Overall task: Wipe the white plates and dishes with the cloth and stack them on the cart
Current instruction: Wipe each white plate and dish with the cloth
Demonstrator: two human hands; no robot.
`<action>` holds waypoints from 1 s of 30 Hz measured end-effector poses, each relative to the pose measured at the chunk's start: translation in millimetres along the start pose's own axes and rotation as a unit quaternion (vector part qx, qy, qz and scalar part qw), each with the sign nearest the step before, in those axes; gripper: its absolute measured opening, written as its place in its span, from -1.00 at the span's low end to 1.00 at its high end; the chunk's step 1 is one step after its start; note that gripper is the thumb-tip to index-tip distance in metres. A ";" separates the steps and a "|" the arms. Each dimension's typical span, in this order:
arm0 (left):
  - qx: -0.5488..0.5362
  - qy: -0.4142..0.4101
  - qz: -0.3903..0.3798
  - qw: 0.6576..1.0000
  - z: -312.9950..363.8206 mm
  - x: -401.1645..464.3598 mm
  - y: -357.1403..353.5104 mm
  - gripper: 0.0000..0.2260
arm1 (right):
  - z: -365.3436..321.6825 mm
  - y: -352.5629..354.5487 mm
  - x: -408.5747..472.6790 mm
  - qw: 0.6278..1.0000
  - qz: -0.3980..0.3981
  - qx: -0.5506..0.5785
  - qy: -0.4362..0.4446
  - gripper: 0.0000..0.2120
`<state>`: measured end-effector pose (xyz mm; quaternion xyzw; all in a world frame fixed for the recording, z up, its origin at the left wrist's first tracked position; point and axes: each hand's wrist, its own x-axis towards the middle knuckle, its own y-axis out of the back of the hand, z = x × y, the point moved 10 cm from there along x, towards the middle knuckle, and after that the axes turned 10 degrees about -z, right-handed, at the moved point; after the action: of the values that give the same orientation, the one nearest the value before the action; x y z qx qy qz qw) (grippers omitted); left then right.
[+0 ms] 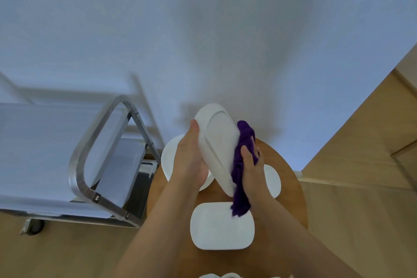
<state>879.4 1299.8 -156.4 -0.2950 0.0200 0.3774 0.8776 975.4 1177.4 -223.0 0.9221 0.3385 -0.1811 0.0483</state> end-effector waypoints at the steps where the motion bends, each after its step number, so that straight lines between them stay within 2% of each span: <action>1: 0.009 0.014 -0.014 1.000 -2.9 -2.5 -2.6 -0.69 | -3.8 2.5 2.0 1.000 0.004 -0.016 0.011 -0.36; 5: 0.042 0.061 -0.038 0.997 -16.5 -10.3 -9.2 -0.66 | -27.0 -5.1 1.8 0.995 0.008 -0.080 0.052 -0.41; 11: 0.100 0.065 -0.056 0.991 -25.1 -20.9 -13.5 -0.65 | -68.3 -16.5 -6.3 0.980 0.043 -0.145 0.131 -0.46; 14: 0.131 0.042 -0.070 0.988 -15.8 -21.8 -21.3 -0.65 | -82.0 -19.3 -12.7 0.973 0.053 -0.127 0.187 -0.49; 17: 0.151 0.010 -0.048 0.987 -9.2 -23.4 -23.5 -0.65 | -86.0 -16.2 -16.6 0.966 0.042 -0.076 0.245 -0.69; 19: 0.120 -0.007 -0.019 0.993 0.5 -23.4 -21.4 -0.67 | -69.4 -11.6 -14.3 0.974 0.024 -0.055 0.217 -0.69; 22: 0.085 -0.028 0.005 0.996 26.7 -17.2 -16.6 -0.73 | -32.0 -7.3 -9.5 0.989 -0.003 -0.063 0.131 -0.28; 23: 0.085 -0.035 0.008 0.996 34.9 -14.2 -14.6 -0.73 | -24.1 -4.7 -9.5 0.991 -0.003 -0.064 0.116 -0.25; 26: 0.073 -0.054 0.024 0.996 49.2 -11.1 -9.6 -0.71 | -18.7 0.9 -13.1 0.995 0.002 -0.025 0.094 -0.42; 30: 0.030 -0.080 0.065 0.994 49.3 -16.5 -14.2 -0.70 | -24.2 -10.3 -13.4 0.996 0.007 0.066 0.058 -0.55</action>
<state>868.0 1307.7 -104.3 -0.2352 -0.0199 0.4556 0.8583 966.6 1182.3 -195.2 0.9346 0.3217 -0.1485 -0.0310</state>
